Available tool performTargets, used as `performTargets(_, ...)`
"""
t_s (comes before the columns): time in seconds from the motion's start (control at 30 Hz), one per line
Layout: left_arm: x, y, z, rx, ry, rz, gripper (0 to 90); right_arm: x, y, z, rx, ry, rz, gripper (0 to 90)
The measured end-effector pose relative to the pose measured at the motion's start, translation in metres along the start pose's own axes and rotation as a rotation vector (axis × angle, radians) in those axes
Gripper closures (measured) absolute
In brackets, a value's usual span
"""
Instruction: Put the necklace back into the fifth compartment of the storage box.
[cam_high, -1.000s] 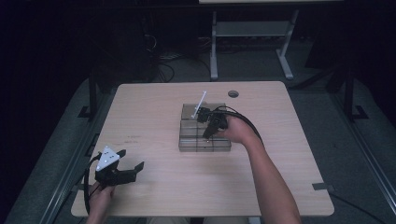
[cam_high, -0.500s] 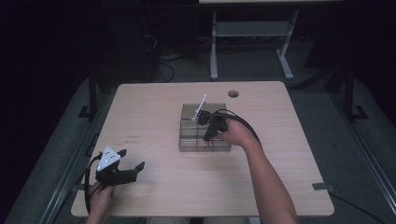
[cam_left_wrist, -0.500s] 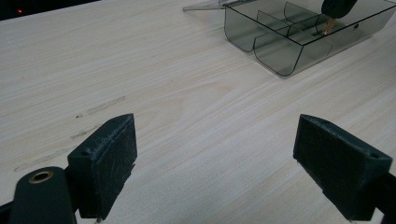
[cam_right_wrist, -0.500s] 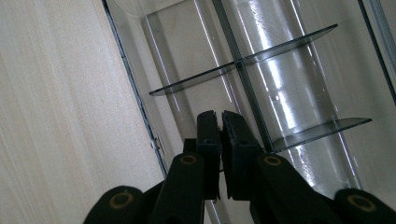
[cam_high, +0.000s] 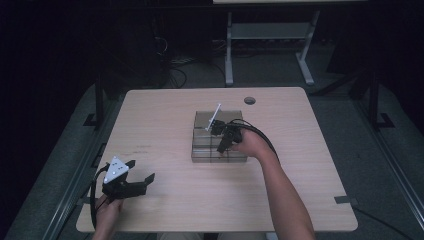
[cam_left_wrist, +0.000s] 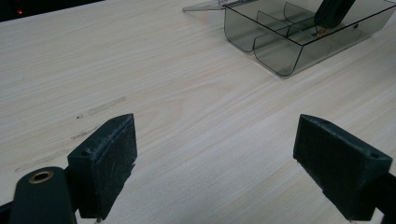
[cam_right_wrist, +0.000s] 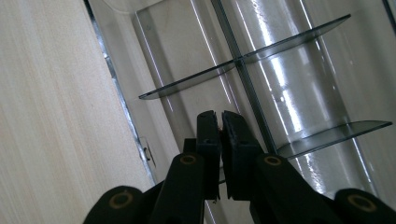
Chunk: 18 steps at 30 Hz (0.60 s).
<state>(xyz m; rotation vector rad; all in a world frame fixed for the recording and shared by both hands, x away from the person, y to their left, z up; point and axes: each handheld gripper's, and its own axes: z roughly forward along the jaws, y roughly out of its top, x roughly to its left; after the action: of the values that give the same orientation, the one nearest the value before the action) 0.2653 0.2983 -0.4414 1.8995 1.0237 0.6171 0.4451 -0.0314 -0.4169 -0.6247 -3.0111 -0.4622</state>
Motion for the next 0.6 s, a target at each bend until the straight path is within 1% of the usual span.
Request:
performTargets(0.37,0.0001,-0.0001,0.0001,0.000,0.001,-0.002,13.0,-0.0038,-0.0025,0.0051,-0.005,0.014,0.018,85.1)
performTargets(0.47,0.0000,-0.0001,0.0000,-0.001,0.000,0.000,13.0,-0.0034,-0.0027,0.0048,-0.002,0.015,0.020,82.0)
performTargets(0.6,0.0000,-0.0001,0.0001,0.001,0.000,0.000,13.0,-0.0033,-0.0034,0.0025,-0.011,0.013,0.026,80.4)
